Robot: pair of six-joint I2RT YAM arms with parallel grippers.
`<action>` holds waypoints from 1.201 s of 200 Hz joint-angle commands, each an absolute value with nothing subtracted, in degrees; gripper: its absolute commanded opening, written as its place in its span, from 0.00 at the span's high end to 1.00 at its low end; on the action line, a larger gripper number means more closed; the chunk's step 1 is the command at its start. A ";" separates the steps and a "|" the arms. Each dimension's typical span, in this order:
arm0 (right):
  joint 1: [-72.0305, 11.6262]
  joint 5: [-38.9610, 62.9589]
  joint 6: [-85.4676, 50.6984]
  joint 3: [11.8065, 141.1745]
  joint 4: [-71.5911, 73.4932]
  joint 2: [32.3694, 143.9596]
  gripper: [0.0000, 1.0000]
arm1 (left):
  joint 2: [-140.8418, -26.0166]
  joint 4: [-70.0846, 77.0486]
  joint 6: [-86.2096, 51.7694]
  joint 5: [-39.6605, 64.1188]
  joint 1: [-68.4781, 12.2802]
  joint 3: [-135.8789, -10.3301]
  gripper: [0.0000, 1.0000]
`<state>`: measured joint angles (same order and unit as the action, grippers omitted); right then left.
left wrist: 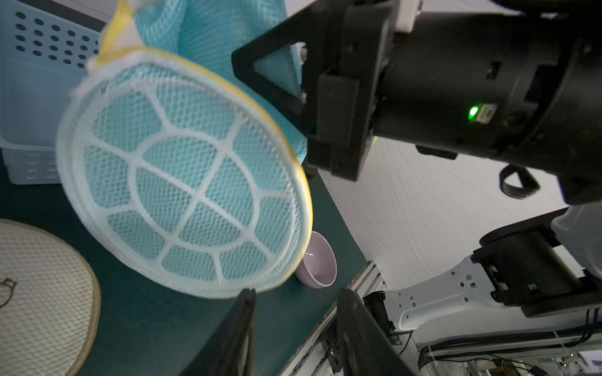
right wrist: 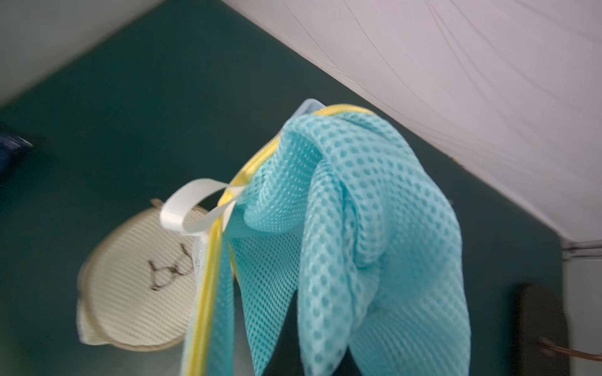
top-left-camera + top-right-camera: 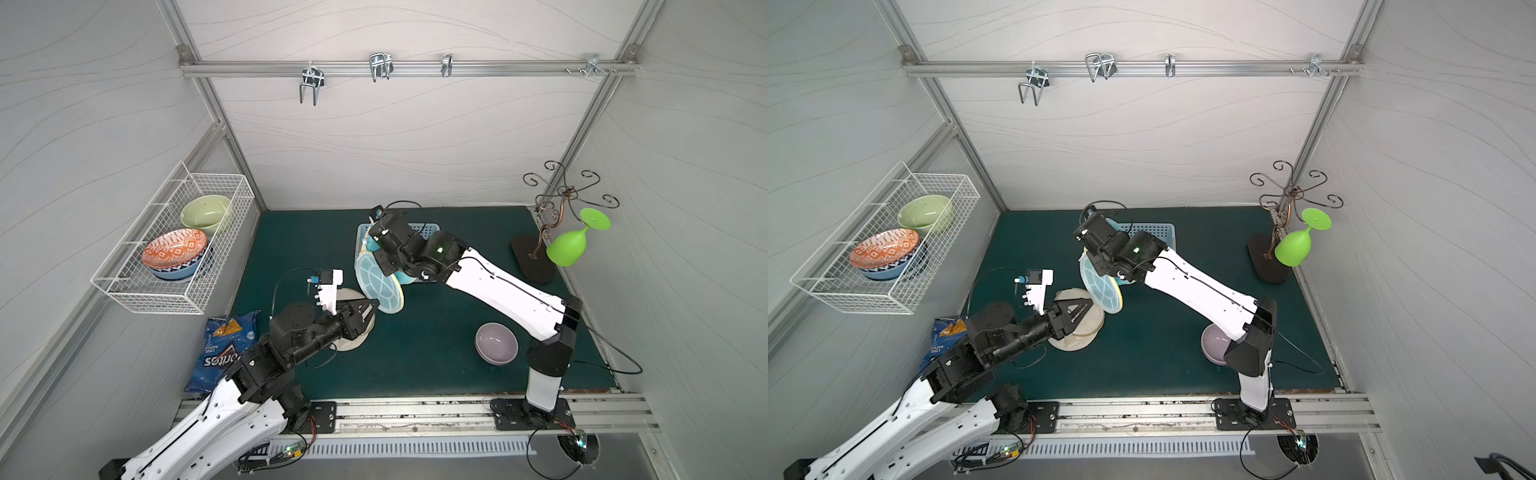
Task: Turn the laundry bag inside out
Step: Turn over the laundry bag.
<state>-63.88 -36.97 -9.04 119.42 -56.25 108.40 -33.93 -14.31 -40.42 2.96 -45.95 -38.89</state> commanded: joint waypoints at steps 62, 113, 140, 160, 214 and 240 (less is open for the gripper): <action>-60.31 -26.46 -16.28 117.46 -60.40 102.70 1.00 | -35.63 4.38 -44.12 -4.04 -47.47 -33.77 0.53; -58.27 -15.39 -27.20 109.42 -51.54 95.94 1.00 | -34.12 8.69 -47.76 -8.73 -47.42 -27.71 0.48; -58.66 -12.64 -30.13 106.48 -47.40 93.39 1.00 | -34.21 12.18 -49.30 -9.84 -47.42 -25.25 0.46; -58.97 -11.44 -32.22 104.27 -44.63 92.06 1.00 | -35.14 13.62 -49.06 -8.97 -47.43 -25.31 0.46; -59.06 -7.48 -37.07 98.45 -37.14 87.82 1.00 | -35.90 14.20 -50.02 -9.25 -47.27 -24.18 0.46; -59.06 -9.26 -37.21 95.61 -34.33 85.58 1.00 | -35.33 14.87 -52.58 -7.31 -47.20 -23.58 0.46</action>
<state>-58.81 -8.95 -35.44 96.49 -39.81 88.90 -35.88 11.05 -50.39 -8.56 -47.31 -23.73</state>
